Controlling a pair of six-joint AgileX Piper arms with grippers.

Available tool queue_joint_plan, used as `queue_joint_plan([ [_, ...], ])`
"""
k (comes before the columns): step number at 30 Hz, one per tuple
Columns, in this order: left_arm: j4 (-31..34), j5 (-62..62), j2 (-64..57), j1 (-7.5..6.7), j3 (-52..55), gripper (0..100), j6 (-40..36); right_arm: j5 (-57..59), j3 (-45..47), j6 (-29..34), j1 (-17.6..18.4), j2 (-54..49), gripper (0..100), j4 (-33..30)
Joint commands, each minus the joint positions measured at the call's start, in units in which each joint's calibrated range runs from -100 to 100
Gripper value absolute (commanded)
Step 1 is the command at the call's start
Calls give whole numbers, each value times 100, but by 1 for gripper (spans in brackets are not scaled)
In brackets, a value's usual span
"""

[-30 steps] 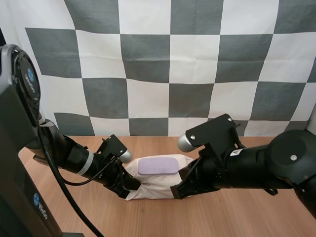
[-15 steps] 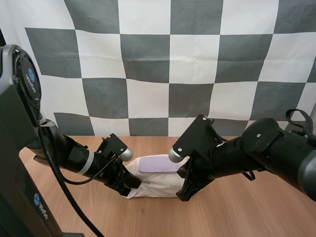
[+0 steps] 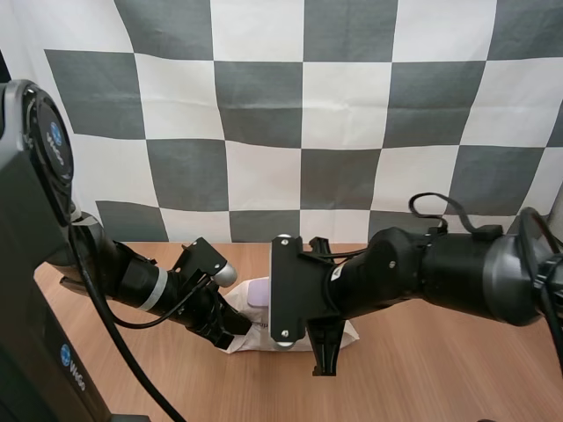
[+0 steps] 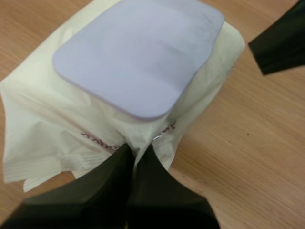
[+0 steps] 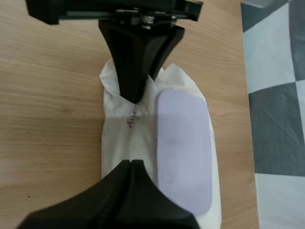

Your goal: Open the wet wipes lid

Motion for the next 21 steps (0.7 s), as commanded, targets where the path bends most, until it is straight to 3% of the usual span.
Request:
queue_joint_plan([
  [1,-1,8,7,1,-10,0,87,-167,-7,1816,292,157,23,-1046],
  [3,-1,8,7,1,-10,0,87,-208,-50,1980,292,225,51,-1148],
  [4,-1,8,7,1,-10,0,87,-208,-110,2059,292,239,57,-1212],
  [9,-11,27,7,1,-10,0,87,-172,-442,2151,292,252,46,-1357],
  [21,0,27,7,1,-10,0,87,314,-713,2219,292,264,45,-1457],
])
